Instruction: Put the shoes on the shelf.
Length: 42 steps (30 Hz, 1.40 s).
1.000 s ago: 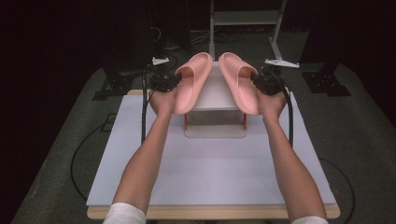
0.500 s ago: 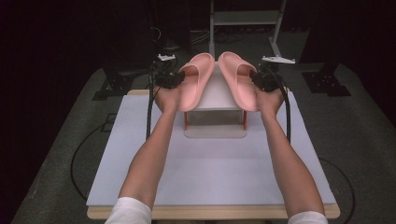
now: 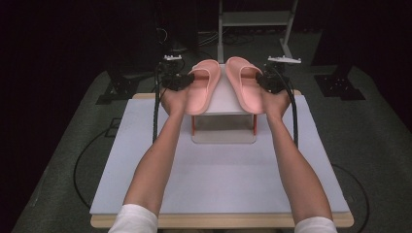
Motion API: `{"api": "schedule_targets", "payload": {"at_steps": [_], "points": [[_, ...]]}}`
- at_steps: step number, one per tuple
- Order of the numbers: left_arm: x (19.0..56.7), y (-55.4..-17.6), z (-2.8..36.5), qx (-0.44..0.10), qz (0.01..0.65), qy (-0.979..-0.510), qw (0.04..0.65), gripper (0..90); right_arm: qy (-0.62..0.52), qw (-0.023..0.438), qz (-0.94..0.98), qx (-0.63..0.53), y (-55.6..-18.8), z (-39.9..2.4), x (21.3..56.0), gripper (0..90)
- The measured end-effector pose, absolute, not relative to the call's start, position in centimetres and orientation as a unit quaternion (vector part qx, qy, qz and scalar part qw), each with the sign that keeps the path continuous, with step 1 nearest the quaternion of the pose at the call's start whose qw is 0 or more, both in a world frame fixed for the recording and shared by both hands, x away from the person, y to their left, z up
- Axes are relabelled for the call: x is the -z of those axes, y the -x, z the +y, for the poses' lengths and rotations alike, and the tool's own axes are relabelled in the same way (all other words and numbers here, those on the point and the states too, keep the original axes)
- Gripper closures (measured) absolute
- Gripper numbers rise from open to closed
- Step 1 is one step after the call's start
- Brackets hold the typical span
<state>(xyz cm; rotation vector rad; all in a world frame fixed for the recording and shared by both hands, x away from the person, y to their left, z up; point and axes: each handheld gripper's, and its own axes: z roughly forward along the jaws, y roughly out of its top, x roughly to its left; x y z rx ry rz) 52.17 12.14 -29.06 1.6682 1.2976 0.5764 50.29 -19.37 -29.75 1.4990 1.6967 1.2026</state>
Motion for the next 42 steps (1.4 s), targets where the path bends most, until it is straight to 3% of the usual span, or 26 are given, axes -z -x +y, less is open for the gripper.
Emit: {"api": "schedule_targets", "payload": {"at_steps": [13, 17, 18, 25, 31, 33, 39, 42], "points": [[28.6, -51.2, 12.3, -0.230, 0.504, -0.685, 0.473, 60.0, -0.555, 0.275, 0.642, -0.453, -50.1, -18.9, 29.8, 68.2], [28.9, -50.7, 12.6, -0.233, 0.501, -0.685, 0.475, 58.9, -0.550, 0.270, 0.640, -0.463, -49.8, -19.2, 29.8, 60.8], [29.1, -50.4, 12.7, -0.231, 0.500, -0.684, 0.479, 58.5, -0.549, 0.269, 0.640, -0.465, -49.6, -19.4, 29.8, 55.6], [29.5, -49.2, 12.9, -0.234, 0.487, -0.685, 0.489, 55.0, -0.541, 0.259, 0.642, -0.478, -48.5, -19.9, 29.9, 47.6], [29.9, -47.7, 13.7, -0.241, 0.474, -0.683, 0.500, 54.4, -0.528, 0.262, 0.644, -0.488, -47.3, -20.2, 29.9, 46.1], [30.0, -47.4, 14.0, -0.240, 0.470, -0.685, 0.501, 55.7, -0.525, 0.262, 0.642, -0.492, -46.8, -20.4, 29.8, 47.7], [30.1, -46.9, 15.2, -0.238, 0.469, -0.678, 0.514, 64.9, -0.522, 0.266, 0.643, -0.493, -45.8, -21.1, 29.6, 69.3], [30.1, -46.9, 15.7, -0.236, 0.469, -0.679, 0.514, 68.2, -0.524, 0.269, 0.646, -0.486, -45.6, -21.4, 29.5, 74.2]]}}
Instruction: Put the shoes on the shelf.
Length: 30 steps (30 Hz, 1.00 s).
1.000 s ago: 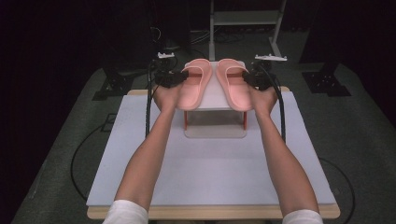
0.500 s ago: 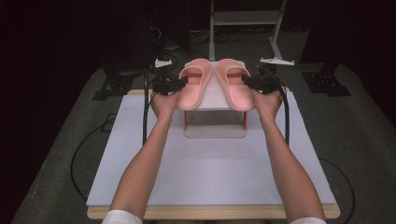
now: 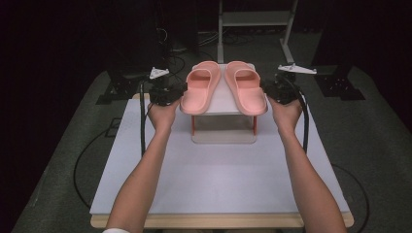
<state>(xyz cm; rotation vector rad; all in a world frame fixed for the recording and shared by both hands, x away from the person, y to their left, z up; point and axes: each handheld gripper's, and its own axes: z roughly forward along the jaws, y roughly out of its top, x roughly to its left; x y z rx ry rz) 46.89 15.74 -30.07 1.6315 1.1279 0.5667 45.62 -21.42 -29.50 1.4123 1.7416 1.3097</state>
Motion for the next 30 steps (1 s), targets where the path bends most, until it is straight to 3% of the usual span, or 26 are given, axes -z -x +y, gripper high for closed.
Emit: {"api": "schedule_targets", "payload": {"at_steps": [16, 30], "points": [[31.2, -48.0, 15.9, -0.176, 0.469, -0.673, 0.544, 66.6, -0.531, 0.234, 0.641, -0.503, -46.4, -21.7, 31.2, 71.0], [31.2, -48.6, 14.3, -0.169, 0.459, -0.679, 0.548, 66.7, -0.537, 0.238, 0.635, -0.502, -47.0, -20.6, 31.1, 70.3]]}}
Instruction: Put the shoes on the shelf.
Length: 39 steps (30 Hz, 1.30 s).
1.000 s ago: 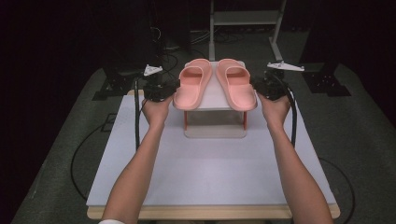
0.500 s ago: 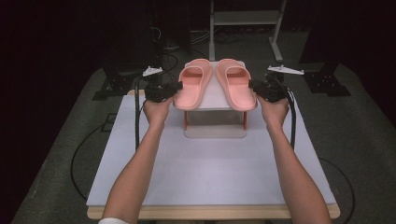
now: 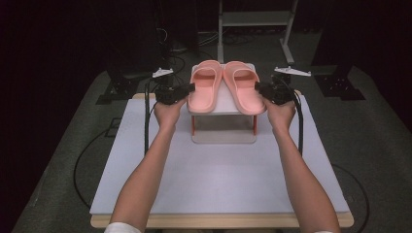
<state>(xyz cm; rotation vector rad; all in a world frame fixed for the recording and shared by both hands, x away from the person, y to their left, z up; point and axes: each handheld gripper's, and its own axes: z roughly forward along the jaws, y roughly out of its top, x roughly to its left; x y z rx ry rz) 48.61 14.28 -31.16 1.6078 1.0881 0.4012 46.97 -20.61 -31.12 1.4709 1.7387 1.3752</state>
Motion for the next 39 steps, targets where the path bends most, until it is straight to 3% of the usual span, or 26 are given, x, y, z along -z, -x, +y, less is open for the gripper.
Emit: {"api": "schedule_targets", "payload": {"at_steps": [39], "points": [[31.2, -50.1, 12.7, -0.180, 0.428, -0.713, 0.525, 70.0, -0.525, 0.250, 0.638, -0.504, -46.8, -18.4, 31.5, 72.4]]}}
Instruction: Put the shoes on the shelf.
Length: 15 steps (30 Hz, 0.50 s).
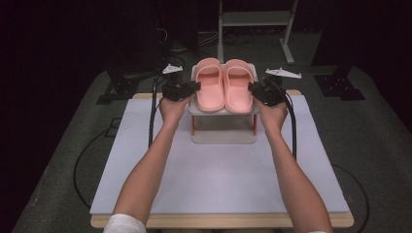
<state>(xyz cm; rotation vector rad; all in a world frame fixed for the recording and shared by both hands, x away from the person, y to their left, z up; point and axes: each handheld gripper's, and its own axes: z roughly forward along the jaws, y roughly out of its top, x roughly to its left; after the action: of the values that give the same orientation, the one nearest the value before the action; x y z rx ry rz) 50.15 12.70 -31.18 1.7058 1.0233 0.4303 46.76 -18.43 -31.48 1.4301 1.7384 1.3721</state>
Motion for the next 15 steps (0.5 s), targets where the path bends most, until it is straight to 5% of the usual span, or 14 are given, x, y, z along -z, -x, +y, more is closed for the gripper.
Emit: {"api": "schedule_targets", "payload": {"at_steps": [15], "points": [[30.9, -49.5, 12.5, -0.183, 0.425, -0.714, 0.525, 63.2, -0.502, 0.254, 0.642, -0.521, -44.6, -19.0, 31.1, 64.4]]}}
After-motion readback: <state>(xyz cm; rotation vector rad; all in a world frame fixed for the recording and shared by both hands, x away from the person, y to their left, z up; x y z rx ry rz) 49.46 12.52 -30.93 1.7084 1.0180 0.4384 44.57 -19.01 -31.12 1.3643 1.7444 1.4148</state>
